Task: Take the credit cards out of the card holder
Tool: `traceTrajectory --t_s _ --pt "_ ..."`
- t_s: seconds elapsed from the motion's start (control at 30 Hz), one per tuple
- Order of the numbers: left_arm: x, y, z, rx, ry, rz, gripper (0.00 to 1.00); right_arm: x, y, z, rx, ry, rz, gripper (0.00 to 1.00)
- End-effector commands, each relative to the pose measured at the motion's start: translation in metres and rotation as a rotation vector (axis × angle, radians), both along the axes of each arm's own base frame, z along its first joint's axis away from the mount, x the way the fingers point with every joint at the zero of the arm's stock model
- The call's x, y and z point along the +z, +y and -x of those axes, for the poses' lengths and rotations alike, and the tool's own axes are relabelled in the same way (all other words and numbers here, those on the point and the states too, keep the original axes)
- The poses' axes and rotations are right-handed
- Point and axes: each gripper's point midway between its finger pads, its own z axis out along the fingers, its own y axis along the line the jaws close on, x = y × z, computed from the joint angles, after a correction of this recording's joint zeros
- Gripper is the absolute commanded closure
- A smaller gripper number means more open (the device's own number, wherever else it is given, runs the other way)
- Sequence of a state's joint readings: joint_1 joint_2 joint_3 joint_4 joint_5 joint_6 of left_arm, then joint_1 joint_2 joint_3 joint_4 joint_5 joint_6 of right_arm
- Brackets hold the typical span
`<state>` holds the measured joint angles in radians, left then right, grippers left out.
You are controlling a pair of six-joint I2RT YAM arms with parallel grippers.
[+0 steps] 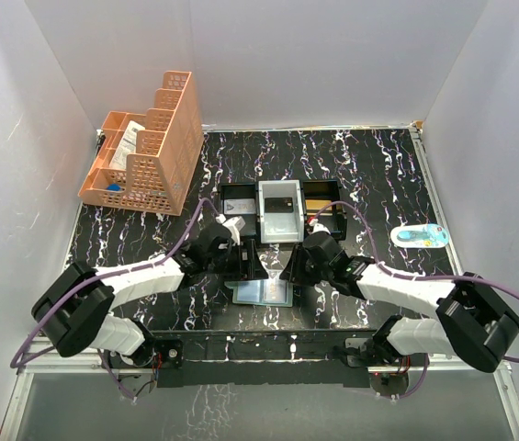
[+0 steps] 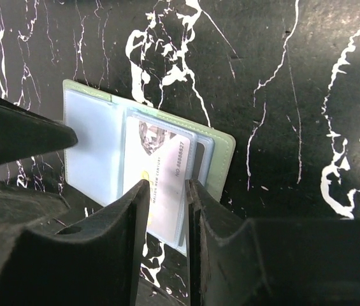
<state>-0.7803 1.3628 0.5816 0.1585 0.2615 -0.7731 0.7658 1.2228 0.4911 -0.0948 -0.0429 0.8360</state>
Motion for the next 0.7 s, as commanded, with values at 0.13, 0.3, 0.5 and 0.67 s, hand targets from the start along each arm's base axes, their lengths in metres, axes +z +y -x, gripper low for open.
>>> traceTrajectory --t_s 0.13,0.3,0.5,0.67 --pt "-0.003 -0.020 -0.001 -0.027 -0.027 0.000 0.46 0.005 0.012 -0.008 0.012 -0.041 -0.052 0.74" --pt "-0.018 -0.015 0.004 -0.003 -0.002 -0.014 0.53 -0.002 0.010 -0.008 0.008 -0.026 -0.028 0.78" --pt "-0.027 -0.014 0.010 0.010 0.008 -0.007 0.65 -0.020 0.009 0.002 0.022 0.021 -0.029 0.78" --pt "-0.031 -0.015 0.011 0.009 0.005 -0.006 0.71 -0.025 0.009 0.005 0.006 0.052 -0.035 0.78"
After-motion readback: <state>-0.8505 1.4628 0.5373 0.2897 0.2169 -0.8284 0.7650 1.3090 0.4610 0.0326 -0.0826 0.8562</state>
